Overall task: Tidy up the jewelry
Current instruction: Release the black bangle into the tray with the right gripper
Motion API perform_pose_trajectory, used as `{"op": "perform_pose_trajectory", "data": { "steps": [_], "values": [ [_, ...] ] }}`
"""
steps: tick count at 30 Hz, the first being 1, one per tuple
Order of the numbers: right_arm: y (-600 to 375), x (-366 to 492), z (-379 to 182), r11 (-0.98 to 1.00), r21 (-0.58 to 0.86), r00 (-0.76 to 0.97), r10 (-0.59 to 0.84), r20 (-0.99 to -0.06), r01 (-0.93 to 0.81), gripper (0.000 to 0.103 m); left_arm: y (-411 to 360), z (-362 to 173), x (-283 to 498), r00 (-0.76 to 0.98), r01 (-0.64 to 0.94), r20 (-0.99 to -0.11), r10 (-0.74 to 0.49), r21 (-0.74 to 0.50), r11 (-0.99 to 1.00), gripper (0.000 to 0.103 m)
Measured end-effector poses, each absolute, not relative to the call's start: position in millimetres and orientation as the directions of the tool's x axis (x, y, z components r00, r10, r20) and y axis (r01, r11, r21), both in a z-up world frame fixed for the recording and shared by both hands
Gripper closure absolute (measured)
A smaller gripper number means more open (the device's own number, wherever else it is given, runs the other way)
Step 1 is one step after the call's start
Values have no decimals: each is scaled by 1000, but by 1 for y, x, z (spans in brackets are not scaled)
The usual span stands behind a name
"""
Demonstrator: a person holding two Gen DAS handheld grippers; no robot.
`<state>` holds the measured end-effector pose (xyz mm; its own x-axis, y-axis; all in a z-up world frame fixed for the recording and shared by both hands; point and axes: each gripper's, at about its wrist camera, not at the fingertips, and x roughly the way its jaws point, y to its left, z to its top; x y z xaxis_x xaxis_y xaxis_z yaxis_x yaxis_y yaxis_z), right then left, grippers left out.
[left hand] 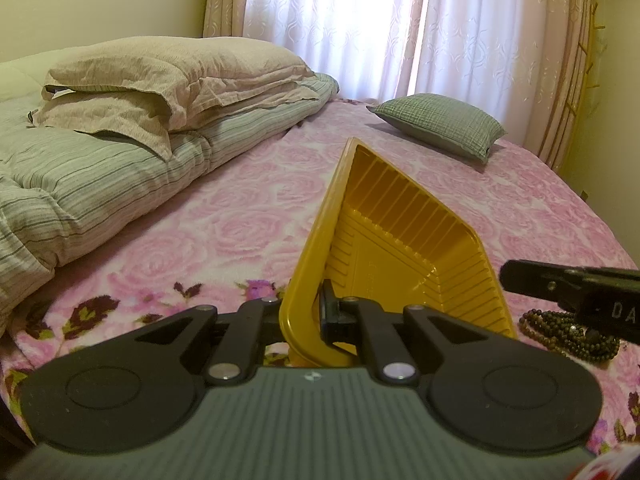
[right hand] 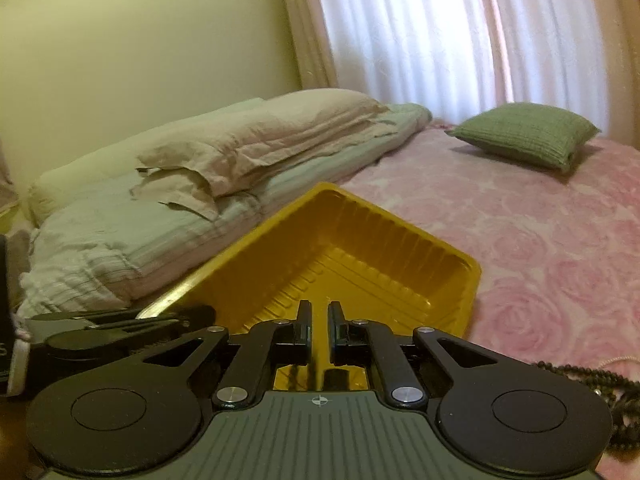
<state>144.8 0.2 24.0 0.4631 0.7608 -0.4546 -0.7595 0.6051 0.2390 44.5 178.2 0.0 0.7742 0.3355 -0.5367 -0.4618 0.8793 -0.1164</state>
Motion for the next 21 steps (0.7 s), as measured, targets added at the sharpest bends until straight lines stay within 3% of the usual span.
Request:
{"op": "perform_pose_trajectory", "data": {
  "steps": [8, 16, 21],
  "values": [
    [-50, 155, 13, 745, 148, 610, 628, -484, -650, 91, 178, -1, 44, 775, -462, -535, 335, -120, 878, 96],
    [-127, 166, -23, 875, 76, 698, 432, -571, -478, 89, 177, 0, 46, 777, -460, -533, 336, -116, 880, 96],
    [-150, 165, -40, 892, 78, 692, 398, -602, -445, 61, 176, 1, 46, 777, -460, -533, 336, -115, 881, 96]
  ]
}}
